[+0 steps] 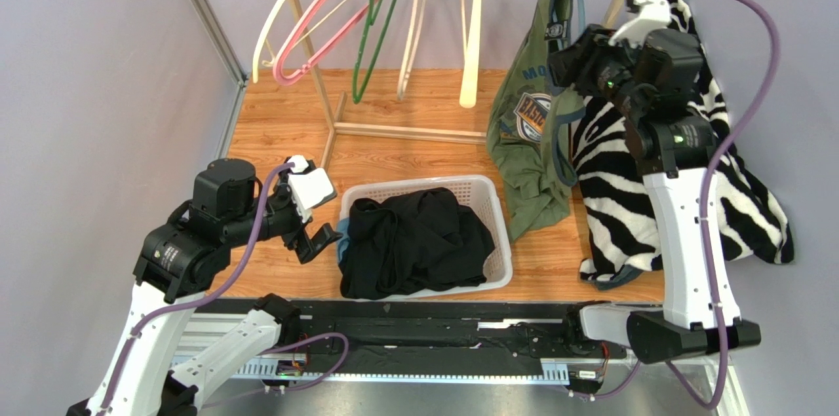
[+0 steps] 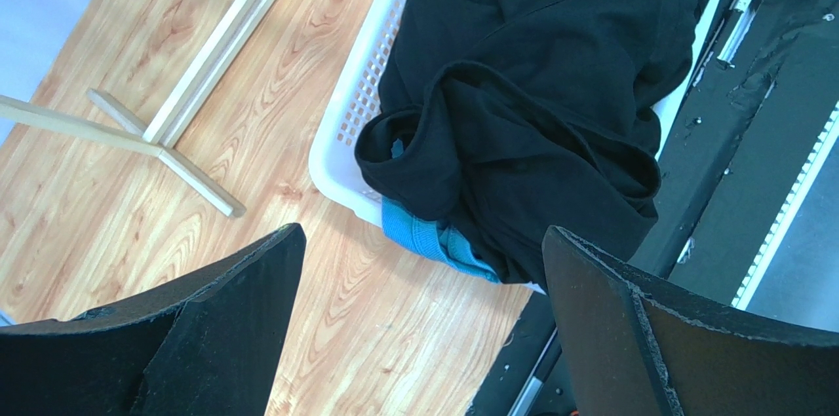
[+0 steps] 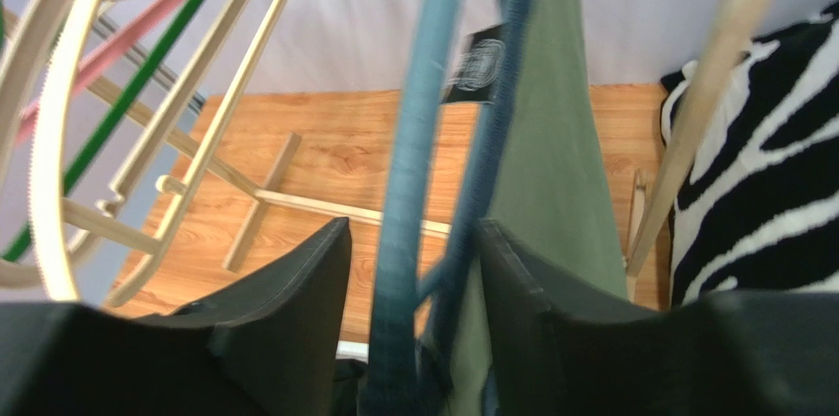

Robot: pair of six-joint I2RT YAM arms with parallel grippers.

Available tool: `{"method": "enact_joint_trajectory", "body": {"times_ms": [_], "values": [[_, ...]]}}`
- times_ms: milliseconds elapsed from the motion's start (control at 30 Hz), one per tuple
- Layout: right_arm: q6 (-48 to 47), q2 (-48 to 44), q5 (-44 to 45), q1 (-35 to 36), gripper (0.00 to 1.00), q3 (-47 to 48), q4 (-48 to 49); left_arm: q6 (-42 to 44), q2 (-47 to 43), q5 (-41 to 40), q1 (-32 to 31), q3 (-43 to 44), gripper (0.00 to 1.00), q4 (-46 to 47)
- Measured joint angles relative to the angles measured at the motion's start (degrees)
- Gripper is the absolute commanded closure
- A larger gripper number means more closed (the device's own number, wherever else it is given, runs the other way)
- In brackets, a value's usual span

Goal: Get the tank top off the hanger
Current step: Pick up the hanger from the clothesline.

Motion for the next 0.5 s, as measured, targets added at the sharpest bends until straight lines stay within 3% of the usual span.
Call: {"method": "enact_joint_trajectory", "body": {"times_ms": [167, 200, 267, 300, 400, 433, 500], "values": [[-3.19, 4.48, 6.56, 5.75, 0.37, 3.52, -1.88, -0.04, 0.0, 0.33, 0.5, 0.0, 0.01, -0.26], [-3.56, 4.81, 7.78, 5.95, 0.41, 3.65, -2.1, -0.04, -0.02, 0.37, 0.61, 0.0, 0.01, -0.42], [-4.13, 5.11, 10.03, 5.99, 0.52, 3.87, -2.58, -0.04, -0.02, 0.37, 0.7, 0.0, 0.01, -0.52], [-4.48, 5.14, 11.08, 5.99, 0.68, 4.0, -2.78, -0.04, -0.02, 0.39, 0.74, 0.0, 0.01, -0.59], [-5.64, 5.14, 14.08, 5.99, 0.95, 4.81, -3.32, -0.07, -0.04, 0.59, 0.92, 0.0, 0.01, -0.9], [-5.49, 5.11, 15.04, 6.01, 1.0, 5.11, -3.43, -0.09, -0.07, 0.66, 0.98, 0.0, 0.01, -0.87], [-6.05, 5.09, 16.11, 6.14, 1.0, 5.38, -3.54, -0.09, -0.13, 0.85, 1.03, 0.0, 0.01, -0.87]]}}
